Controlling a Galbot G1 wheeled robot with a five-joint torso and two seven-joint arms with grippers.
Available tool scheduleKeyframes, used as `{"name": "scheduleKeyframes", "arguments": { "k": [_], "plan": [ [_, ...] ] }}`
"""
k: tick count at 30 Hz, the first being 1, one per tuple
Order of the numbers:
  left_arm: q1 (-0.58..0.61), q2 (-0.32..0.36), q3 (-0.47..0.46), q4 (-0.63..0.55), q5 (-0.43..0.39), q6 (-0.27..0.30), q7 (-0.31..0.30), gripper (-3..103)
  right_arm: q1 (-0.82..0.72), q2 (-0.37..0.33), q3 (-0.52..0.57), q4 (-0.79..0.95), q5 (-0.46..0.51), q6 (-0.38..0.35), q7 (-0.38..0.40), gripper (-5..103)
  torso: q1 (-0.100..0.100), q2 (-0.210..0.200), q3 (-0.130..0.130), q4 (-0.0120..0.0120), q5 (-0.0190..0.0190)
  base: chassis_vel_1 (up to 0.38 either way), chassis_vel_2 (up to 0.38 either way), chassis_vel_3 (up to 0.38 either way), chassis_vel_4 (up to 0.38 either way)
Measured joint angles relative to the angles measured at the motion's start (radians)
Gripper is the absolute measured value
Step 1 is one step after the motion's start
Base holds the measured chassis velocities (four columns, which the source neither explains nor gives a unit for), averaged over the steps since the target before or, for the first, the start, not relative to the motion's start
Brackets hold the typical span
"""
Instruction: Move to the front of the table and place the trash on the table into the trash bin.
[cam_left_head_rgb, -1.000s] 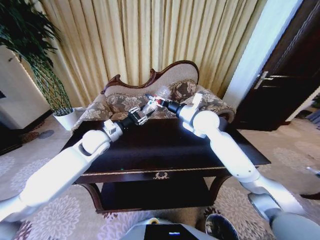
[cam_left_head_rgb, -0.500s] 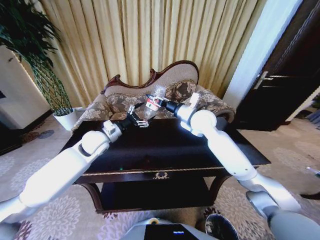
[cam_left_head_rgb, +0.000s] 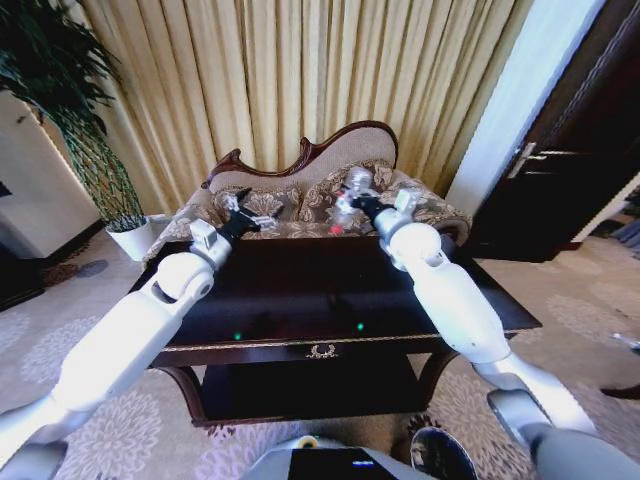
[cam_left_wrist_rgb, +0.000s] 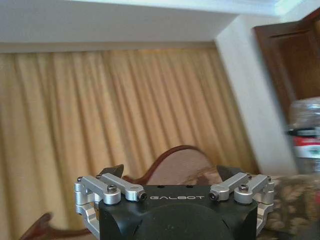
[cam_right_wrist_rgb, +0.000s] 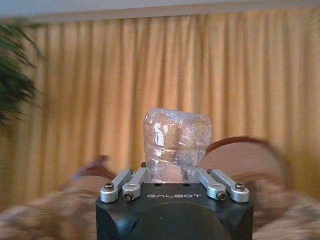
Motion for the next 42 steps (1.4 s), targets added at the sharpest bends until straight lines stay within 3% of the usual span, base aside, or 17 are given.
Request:
{"name": "scheduleKeyframes", "arguments": {
  "k": [2, 3, 5, 9, 11, 12, 13, 17, 21, 42],
  "plan": [
    [0.014, 0.026, -0.033, -0.018, -0.032, 0.07, -0.074, 100, -0.04, -0.03, 0.023, 0.003, -0.053, 0.008, 0.021, 27, 0.0, 0.0, 0.0, 0.0002, 0.0003, 0.0, 0.0, 0.0, 0.0],
    [0.014, 0.026, -0.033, -0.018, -0.032, 0.07, -0.074, 100, -0.04, -0.03, 0.023, 0.003, -0.053, 0.008, 0.021, 27, 0.0, 0.0, 0.0, 0.0002, 0.0003, 0.0, 0.0, 0.0, 0.0],
    [0.051, 0.064, -0.089, -0.036, -0.075, 0.131, -0.149, 100, -0.092, -0.072, 0.053, 0.034, -0.061, 0.011, 0.031, 27, 0.0, 0.0, 0.0, 0.0, 0.0001, 0.0, 0.0, 0.0, 0.0],
    [0.111, 0.092, -0.159, -0.058, -0.104, 0.158, -0.169, 100, -0.134, -0.106, 0.076, 0.065, -0.06, 0.013, 0.038, 27, 0.0, 0.0, 0.0, 0.0003, 0.0001, 0.0, 0.0, 0.0, 0.0],
    [0.251, 0.115, -0.292, -0.122, -0.141, 0.192, -0.181, 100, -0.211, -0.154, 0.118, 0.129, -0.044, 0.018, 0.05, 27, 0.0, 0.0, 0.0, 0.0004, -0.0001, 0.0, 0.0, 0.0, 0.0],
    [0.251, 0.115, -0.292, -0.122, -0.141, 0.192, -0.181, 100, -0.211, -0.154, 0.118, 0.129, -0.044, 0.018, 0.05, 27, 0.0, 0.0, 0.0, 0.0004, -0.0001, 0.0, 0.0, 0.0, 0.0],
    [0.31, 0.119, -0.349, -0.151, -0.151, 0.203, -0.182, 100, -0.24, -0.168, 0.136, 0.161, -0.036, 0.009, 0.059, 27, 0.0, 0.0, 0.0, 0.0003, -0.0003, 0.0, 0.0, 0.0, 0.0],
    [0.459, 0.133, -0.489, -0.219, -0.155, 0.206, -0.182, 100, -0.291, -0.197, 0.165, 0.217, -0.032, 0.001, 0.088, 27, 0.0, 0.0, 0.0, 0.0005, 0.0001, 0.0, 0.0, 0.0, 0.0],
    [0.555, 0.137, -0.57, -0.254, -0.154, 0.204, -0.176, 100, -0.305, -0.215, 0.172, 0.247, -0.027, -0.013, 0.116, 27, 0.0, 0.0, 0.0, 0.0005, -0.0001, 0.0, 0.0, 0.0, 0.0],
    [0.568, 0.133, -0.556, -0.271, -0.131, 0.181, -0.172, 100, -0.354, -0.211, 0.186, 0.28, -0.006, -0.021, 0.142, 27, 0.0, 0.0, 0.0, 0.0, 0.0002, 0.137, -0.148, -0.148, 0.147]
  ]
}}
